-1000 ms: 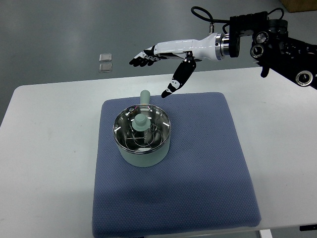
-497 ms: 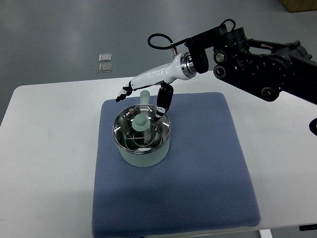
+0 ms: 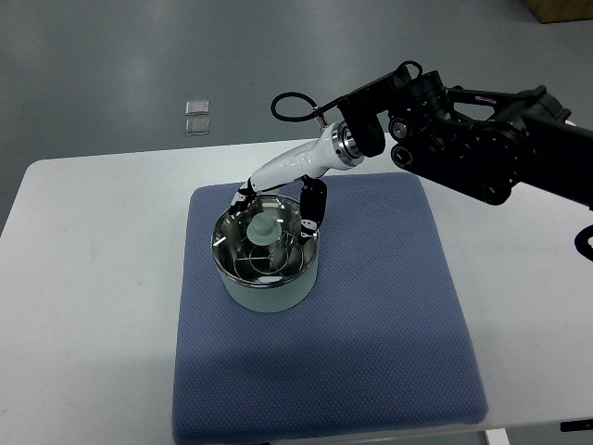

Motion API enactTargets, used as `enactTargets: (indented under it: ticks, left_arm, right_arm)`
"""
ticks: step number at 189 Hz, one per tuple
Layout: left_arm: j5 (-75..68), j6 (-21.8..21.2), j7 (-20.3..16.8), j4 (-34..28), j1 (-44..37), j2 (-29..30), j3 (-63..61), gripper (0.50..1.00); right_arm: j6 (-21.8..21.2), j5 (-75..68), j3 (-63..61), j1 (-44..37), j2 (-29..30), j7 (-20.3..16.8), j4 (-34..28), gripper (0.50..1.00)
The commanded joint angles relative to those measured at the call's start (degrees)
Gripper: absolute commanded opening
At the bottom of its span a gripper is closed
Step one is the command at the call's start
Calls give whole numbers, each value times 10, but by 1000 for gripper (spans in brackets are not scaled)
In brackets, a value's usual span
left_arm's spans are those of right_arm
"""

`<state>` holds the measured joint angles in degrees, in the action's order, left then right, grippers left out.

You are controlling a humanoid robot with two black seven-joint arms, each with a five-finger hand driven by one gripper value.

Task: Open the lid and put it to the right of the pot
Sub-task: 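Close the right hand's fingers around the green lid knob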

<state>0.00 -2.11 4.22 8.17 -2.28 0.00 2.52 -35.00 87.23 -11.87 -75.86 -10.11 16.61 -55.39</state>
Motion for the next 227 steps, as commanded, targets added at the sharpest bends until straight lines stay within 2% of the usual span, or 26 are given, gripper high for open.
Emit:
enactTargets:
  ticks: [1, 72, 95, 189, 227]
  left_arm:
    - [0, 0, 0, 0, 0, 0, 0, 1000]
    - [0, 0, 0, 0, 0, 0, 0, 1000]
    - [0, 0, 0, 0, 0, 0, 0, 1000]
    - [0, 0, 0, 0, 0, 0, 0, 1000]
    - [0, 0, 0, 0, 0, 0, 0, 1000]
  right_arm:
    - [0, 0, 0, -2, 0, 0, 1, 874]
    - [1, 0, -1, 2, 30, -6, 15, 866]
    - [3, 0, -1, 1, 33, -8, 19, 832]
    - [12, 0, -2, 1, 36, -8, 43, 815]
    - [12, 0, -2, 0, 35, -8, 44, 776]
